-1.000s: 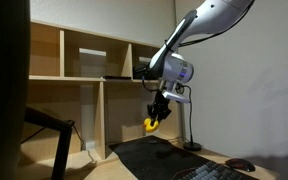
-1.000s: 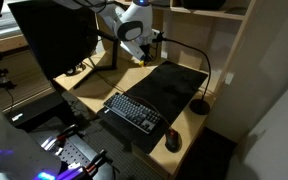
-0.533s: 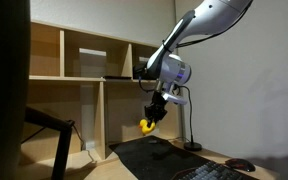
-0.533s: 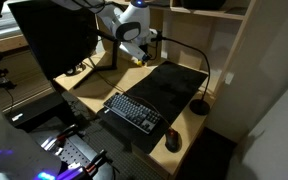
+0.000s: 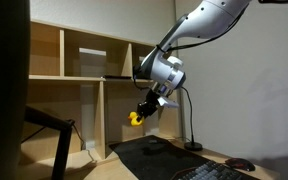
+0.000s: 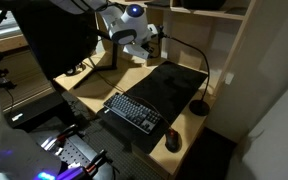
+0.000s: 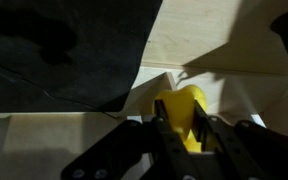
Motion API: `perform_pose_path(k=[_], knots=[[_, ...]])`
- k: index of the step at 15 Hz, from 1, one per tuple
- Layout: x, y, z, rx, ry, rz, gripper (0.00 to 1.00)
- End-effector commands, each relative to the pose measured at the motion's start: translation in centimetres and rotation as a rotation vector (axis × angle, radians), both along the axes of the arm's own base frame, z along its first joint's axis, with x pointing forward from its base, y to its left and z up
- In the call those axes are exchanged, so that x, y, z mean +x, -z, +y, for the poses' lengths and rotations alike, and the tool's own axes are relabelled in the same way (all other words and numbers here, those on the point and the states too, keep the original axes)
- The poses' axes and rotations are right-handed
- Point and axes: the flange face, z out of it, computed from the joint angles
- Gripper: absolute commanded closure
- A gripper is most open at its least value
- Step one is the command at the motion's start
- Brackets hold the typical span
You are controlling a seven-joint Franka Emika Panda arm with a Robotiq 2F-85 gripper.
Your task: Pick the duck from the top cabinet and put it on the desk
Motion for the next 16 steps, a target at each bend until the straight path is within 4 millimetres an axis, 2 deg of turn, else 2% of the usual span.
perform_pose_path(k=[1, 6, 12, 16], knots=[[0.8, 0.5, 0.0, 0.035, -0.138, -0.044, 0.93], [0.1, 1.6, -0.9, 0.047, -0.232, -0.004, 0.93], [0.5, 1.3, -2.3, -0.051, -0.246, -0.099, 0.93], [0.2, 1.6, -2.2, -0.025, -0.310, -0.047, 0.93]])
